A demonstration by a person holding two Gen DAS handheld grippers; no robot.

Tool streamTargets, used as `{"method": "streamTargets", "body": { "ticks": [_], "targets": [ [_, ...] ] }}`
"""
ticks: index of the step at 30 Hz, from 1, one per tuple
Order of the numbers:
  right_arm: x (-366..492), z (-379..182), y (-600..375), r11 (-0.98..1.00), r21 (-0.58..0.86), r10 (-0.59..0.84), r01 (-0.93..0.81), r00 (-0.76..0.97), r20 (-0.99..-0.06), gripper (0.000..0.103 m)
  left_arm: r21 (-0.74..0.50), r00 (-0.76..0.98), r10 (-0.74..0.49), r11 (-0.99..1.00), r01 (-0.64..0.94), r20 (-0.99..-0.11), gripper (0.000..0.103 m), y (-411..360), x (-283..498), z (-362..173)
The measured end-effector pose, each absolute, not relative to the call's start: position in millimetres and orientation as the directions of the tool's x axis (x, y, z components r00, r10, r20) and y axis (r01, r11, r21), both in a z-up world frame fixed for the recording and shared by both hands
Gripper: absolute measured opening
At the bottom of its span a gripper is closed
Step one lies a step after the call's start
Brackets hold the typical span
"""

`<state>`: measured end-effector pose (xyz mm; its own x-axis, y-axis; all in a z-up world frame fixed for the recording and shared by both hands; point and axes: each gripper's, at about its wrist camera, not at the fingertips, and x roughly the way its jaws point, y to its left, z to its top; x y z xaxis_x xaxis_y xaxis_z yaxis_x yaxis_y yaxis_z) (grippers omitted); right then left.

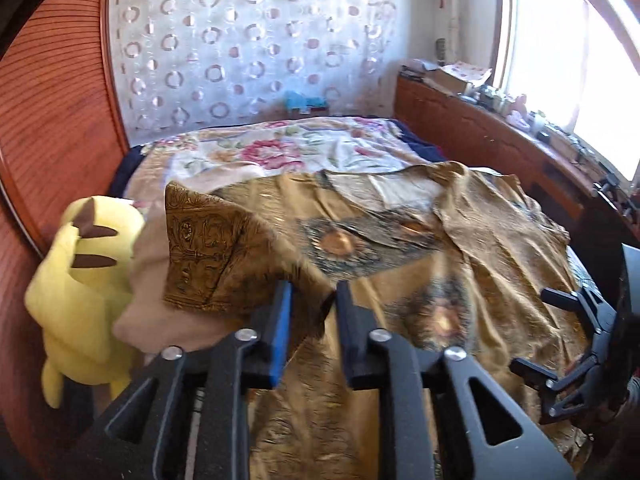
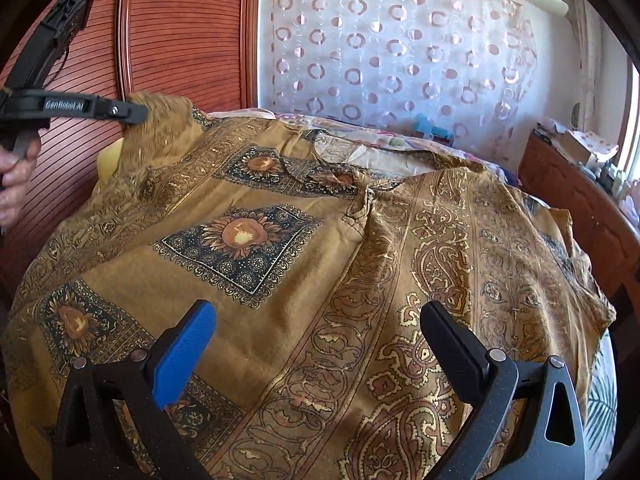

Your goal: Fold small clothes

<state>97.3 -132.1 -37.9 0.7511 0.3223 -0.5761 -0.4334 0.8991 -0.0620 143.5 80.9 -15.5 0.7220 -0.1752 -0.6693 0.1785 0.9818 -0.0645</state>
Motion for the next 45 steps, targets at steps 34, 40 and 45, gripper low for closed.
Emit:
{"method": "streamTargets", "body": {
  "ticks": [34,40,45],
  "targets": [
    [208,-18,60,0.654,-0.106,0.491,-0.749,0.527,-0.693,0.073,-0.125,0.802,-0.065,0.992,-0.011,-0.594,0.081,156,32,-49],
    [229,-32,97,0.643,-0.190,0.410,-0.741,0.544,-0.732,0.068,-0.135,0.800,-0.080,0.991,-0.001,-0.594,0.081,154,32,-54],
    [241,-14,99,0.714,-0.200,0.387,-0.671,0.616,-0.686,0.064,-0.137,0.796,-0.084,0.991,0.001,-0.600,0.081,150,33,-58]
  ]
}}
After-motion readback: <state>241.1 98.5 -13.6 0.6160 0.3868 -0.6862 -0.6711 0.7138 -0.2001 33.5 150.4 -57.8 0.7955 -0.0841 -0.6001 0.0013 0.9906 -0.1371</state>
